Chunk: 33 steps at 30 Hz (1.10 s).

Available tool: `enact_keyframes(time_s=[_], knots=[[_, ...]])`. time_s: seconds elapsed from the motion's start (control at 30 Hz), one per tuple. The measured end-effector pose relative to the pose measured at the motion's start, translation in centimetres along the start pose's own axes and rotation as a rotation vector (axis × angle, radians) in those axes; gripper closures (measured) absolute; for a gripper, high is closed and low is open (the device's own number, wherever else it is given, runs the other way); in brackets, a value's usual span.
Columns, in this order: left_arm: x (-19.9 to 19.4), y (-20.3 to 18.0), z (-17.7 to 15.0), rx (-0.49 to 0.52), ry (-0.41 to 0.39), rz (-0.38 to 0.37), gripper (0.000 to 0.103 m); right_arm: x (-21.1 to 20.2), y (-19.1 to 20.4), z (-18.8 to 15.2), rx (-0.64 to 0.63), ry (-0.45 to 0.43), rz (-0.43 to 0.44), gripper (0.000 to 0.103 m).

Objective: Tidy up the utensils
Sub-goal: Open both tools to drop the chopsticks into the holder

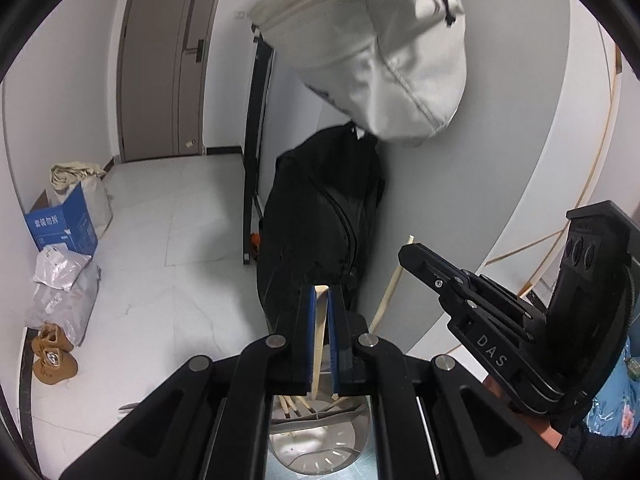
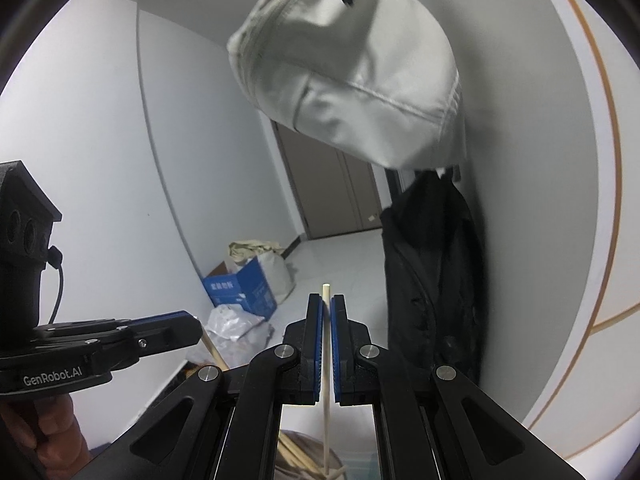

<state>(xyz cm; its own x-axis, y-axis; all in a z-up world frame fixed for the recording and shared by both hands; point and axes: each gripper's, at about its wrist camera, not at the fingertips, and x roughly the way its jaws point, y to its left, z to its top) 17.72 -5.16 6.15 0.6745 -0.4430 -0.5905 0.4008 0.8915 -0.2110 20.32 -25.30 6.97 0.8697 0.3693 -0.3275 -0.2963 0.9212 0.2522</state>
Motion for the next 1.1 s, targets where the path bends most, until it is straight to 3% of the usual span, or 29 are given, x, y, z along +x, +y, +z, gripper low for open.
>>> enact_keyframes(time_s=[0.5,0.67,0.73,0.8,0.83,0.93,1.03,1.1], knots=[[2.7,0.0,-1.4,0.055,0.108,-0.058,0.101,0.9,0.3,-3.5,-0.046,0.075,0.026,0.1],[2.8,1.0,-1.5,-0.01,0.142,-0.089,0.1,0.5,0.3,-5.2,-0.042,0.126,0.039,0.097],[2.4,1.5,-1.5,-0.036,0.138,-0.095,0.093,0.4,0.2,-5.6,-0.022,0.144,0.055,0.097],[1.9,2.0,-1.6,-0.064,0.125,-0.078,0.06,0.2,0.1,-5.9,-0.009,0.156,0.056,0.097],[1.6,2.2,-1.6,-0.08,0.111,-0.076,0.054,0.1,0.0,-6.0,-0.003,0.164,0.052,0.094],[0.3,2.7,-1.8,-0.109,0.075,-0.054,0.052,-0.8,-0.3,-6.2,0.031,0.158,0.038,0.077],[-0.4,2.9,-2.1,-0.121,0.071,-0.036,0.052,-2.1,-0.5,-6.1,0.051,0.142,0.041,0.074],[-0.7,2.8,-2.4,-0.123,0.069,-0.016,0.049,-2.8,-0.4,-6.0,0.051,0.135,0.032,0.062]])
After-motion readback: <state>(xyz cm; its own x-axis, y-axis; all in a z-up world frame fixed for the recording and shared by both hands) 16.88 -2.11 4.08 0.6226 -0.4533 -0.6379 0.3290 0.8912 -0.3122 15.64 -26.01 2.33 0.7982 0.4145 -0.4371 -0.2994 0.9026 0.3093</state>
